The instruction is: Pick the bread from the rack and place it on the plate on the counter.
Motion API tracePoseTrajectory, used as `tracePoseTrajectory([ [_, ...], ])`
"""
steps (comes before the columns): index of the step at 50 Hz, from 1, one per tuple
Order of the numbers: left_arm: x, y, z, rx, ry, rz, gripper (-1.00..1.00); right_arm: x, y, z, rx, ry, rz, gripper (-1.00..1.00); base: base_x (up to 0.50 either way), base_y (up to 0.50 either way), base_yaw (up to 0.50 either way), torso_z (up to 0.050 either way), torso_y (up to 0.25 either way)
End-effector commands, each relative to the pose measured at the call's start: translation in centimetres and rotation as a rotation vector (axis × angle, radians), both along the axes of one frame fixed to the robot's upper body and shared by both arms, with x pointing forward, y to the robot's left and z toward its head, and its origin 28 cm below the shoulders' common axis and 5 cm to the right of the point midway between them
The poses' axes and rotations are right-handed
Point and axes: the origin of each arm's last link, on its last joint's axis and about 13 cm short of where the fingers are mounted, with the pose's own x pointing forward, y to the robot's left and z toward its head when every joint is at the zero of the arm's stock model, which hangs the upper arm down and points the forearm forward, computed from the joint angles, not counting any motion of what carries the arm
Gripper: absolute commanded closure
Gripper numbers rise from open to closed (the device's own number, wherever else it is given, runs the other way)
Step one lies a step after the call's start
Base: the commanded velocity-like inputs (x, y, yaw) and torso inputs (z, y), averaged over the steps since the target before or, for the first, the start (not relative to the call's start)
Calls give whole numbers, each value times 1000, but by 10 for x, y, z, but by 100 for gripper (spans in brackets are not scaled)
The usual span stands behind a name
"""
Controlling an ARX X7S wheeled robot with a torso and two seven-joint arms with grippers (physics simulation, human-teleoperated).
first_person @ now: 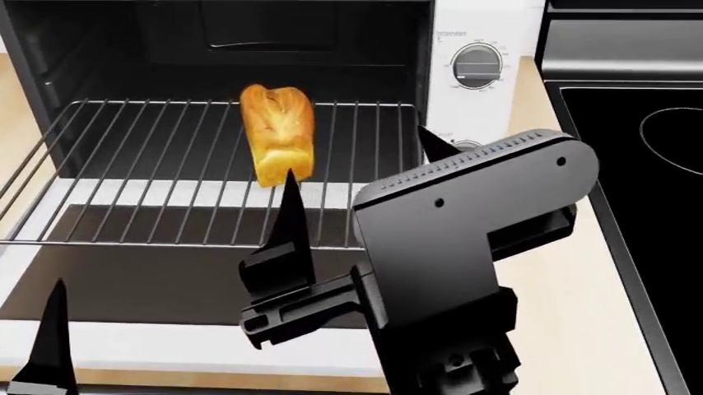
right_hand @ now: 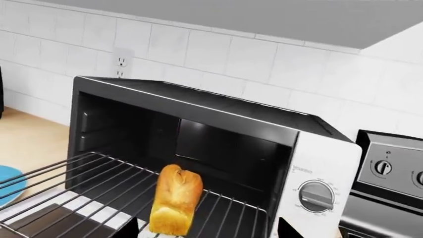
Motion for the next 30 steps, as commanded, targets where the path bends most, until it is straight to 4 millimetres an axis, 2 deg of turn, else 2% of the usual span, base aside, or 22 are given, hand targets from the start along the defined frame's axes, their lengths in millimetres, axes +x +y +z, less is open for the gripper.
tracePoseTrajectory([
  [1, 3, 0, -2, -43, -15, -10, -100, 8, 2, 9, 39, 23, 35, -100, 0, 0, 0, 0, 0],
  [13, 2, 2, -2, -50, -18, -7, -100, 6, 5, 25, 42, 39, 72, -100, 0, 0, 0, 0, 0],
  [30, 1, 3, -3, -44, -15, -2, -100, 28, 5, 8, 119, 109, 93, -100, 0, 0, 0, 0, 0],
])
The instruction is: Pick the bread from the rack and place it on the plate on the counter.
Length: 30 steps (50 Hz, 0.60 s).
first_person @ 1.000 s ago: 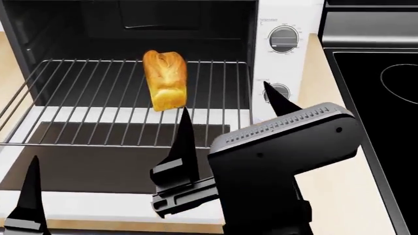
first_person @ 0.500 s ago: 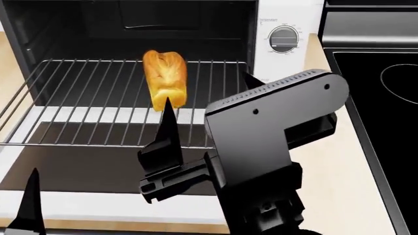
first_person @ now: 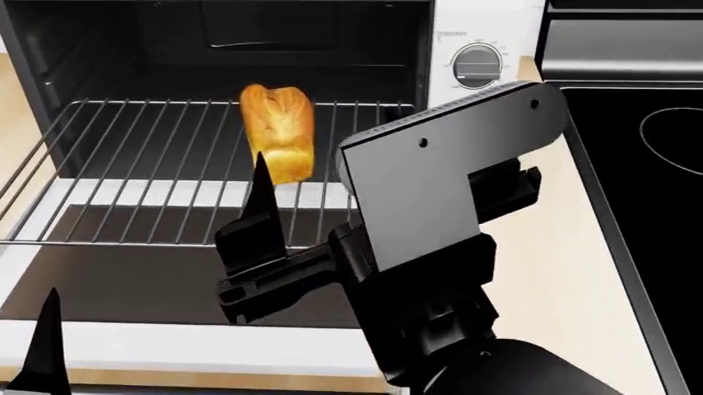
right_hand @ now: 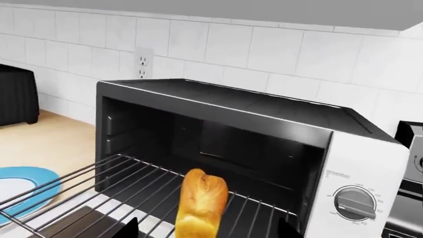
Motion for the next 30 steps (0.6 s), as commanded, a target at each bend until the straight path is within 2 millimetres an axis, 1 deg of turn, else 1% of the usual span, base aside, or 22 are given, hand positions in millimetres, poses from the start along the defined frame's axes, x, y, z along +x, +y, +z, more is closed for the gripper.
tracePoseTrajectory([
  [1, 3, 0, 2, -34, -26, -11, -100, 15, -1, -6, 74, 45, 4, -100, 0, 0, 0, 0, 0],
  [7, 3, -1, 2, -35, -24, -15, -100, 19, 1, -9, 64, 61, 11, -100, 0, 0, 0, 0, 0],
  [17, 3, -1, 0, -37, -12, -18, -100, 17, 4, -12, 56, 78, 29, -100, 0, 0, 0, 0, 0],
  [30, 3, -1, 0, -39, -11, -23, -100, 28, 5, -12, 26, 88, 20, -100, 0, 0, 0, 0, 0],
])
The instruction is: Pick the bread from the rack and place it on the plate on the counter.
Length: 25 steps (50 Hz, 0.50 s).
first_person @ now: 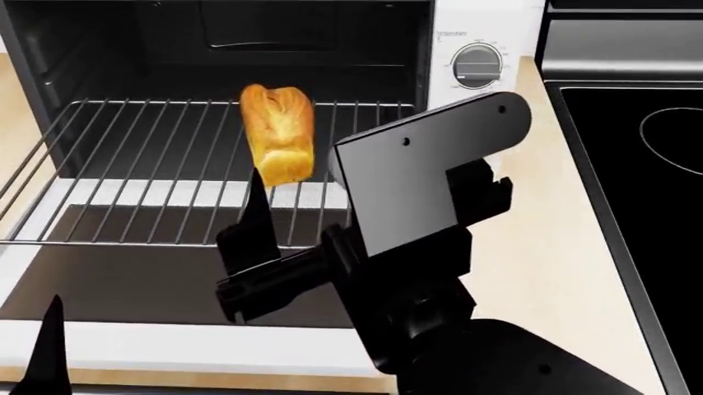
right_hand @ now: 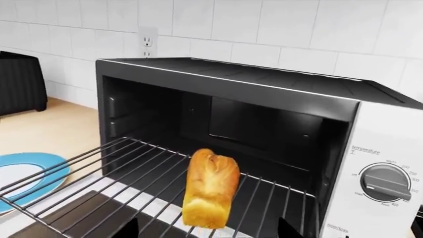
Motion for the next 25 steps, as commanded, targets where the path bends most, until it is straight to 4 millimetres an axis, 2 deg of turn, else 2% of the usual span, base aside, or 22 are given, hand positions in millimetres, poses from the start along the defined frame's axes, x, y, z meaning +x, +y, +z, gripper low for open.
tracePoseTrajectory([
  [1, 4, -2, 3, -38, -25, -20, -100, 11, 1, 2, 14, 7, -7, -100, 0, 0, 0, 0, 0],
  [9, 3, -3, 2, -35, -24, -26, -100, 14, 3, 1, 5, 10, -11, -100, 0, 0, 0, 0, 0],
  [25, 2, -3, -2, -40, -13, -27, -100, 38, 5, -5, -53, 85, -15, -100, 0, 0, 0, 0, 0],
])
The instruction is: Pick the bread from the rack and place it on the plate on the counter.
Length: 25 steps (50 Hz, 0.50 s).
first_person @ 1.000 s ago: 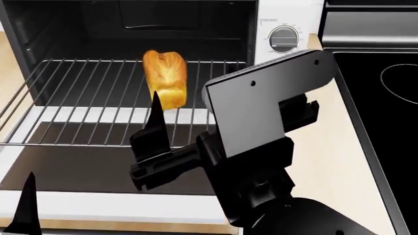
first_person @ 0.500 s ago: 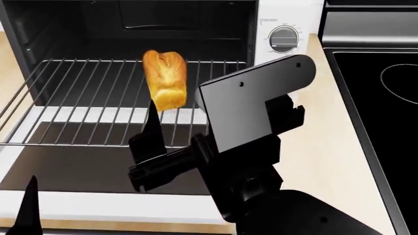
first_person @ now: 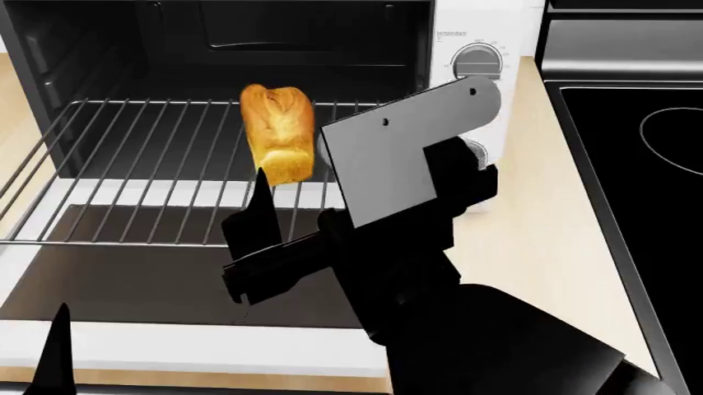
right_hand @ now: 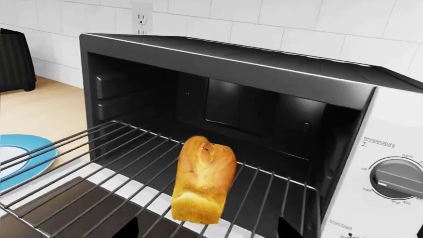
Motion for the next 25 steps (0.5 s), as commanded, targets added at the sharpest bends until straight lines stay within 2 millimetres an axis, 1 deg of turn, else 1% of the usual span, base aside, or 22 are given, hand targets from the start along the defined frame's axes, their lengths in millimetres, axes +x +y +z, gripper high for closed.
tracePoseTrajectory([
  [1, 3, -1, 1, -38, -23, -15, -100, 17, 2, -2, -3, 37, -6, -100, 0, 0, 0, 0, 0],
  [15, 6, -2, -1, -40, -18, -24, -100, 25, 6, 2, -18, 43, 9, -100, 0, 0, 0, 0, 0],
  [25, 6, -2, -3, -39, -10, -27, -100, 27, 7, 3, -21, 40, 12, -100, 0, 0, 0, 0, 0],
])
